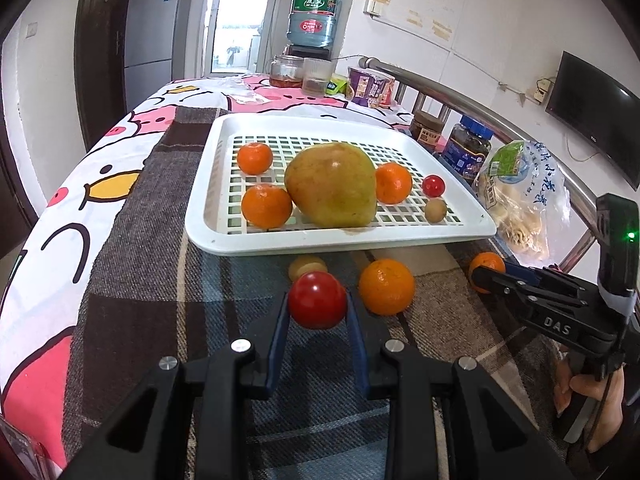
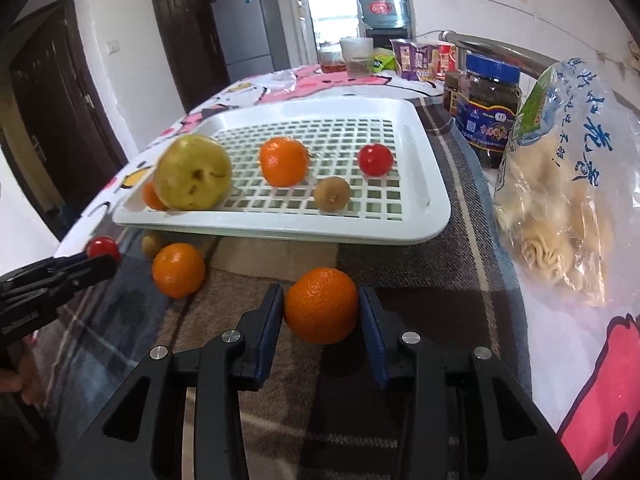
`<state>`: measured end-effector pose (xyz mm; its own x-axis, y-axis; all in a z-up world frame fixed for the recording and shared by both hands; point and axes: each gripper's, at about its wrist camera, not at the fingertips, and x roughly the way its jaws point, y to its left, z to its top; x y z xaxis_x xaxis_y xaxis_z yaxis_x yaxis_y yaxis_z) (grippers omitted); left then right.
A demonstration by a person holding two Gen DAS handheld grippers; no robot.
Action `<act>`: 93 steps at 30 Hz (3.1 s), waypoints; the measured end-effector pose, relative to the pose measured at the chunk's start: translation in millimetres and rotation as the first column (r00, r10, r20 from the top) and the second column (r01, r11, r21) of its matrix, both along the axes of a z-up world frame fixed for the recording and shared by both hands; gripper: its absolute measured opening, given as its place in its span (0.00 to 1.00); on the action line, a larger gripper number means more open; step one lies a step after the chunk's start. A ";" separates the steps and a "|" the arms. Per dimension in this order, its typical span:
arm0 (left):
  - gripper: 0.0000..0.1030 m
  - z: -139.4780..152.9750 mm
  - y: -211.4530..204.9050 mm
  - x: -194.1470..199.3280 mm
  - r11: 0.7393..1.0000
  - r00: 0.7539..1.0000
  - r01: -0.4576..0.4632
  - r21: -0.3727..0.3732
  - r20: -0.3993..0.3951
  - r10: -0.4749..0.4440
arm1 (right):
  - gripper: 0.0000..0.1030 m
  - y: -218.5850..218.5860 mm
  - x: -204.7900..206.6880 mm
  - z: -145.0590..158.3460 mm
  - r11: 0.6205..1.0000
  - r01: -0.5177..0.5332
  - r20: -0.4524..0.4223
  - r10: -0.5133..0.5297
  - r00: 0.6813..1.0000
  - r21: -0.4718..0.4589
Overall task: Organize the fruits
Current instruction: 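Lift the tomato and orange and carry both over the white tray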
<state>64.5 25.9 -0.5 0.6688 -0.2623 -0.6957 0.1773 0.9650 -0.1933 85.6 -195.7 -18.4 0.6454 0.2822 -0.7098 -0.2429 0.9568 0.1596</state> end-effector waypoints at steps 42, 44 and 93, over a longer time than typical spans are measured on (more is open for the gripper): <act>0.30 104.0 -25.8 49.0 0.994 0.976 0.020 -0.105 0.217 0.003 | 0.36 6.9 19.0 142.4 0.984 -0.069 0.285 0.021 0.958 0.162; 0.30 103.9 -24.8 54.3 0.994 0.977 0.015 -0.105 0.215 0.008 | 0.36 7.2 25.4 141.8 0.983 -0.067 0.284 0.016 0.959 0.172; 0.30 31.5 -1.2 177.3 0.992 0.998 -0.063 -0.114 -0.011 0.062 | 0.36 -12.2 156.4 61.0 0.990 0.081 0.048 -0.087 0.995 0.117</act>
<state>241.8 24.7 31.1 0.6816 -0.2977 -0.6684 0.1154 0.9458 -0.3036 241.9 -207.9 42.6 0.7060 0.3031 -0.6400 -0.1738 0.9503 0.2584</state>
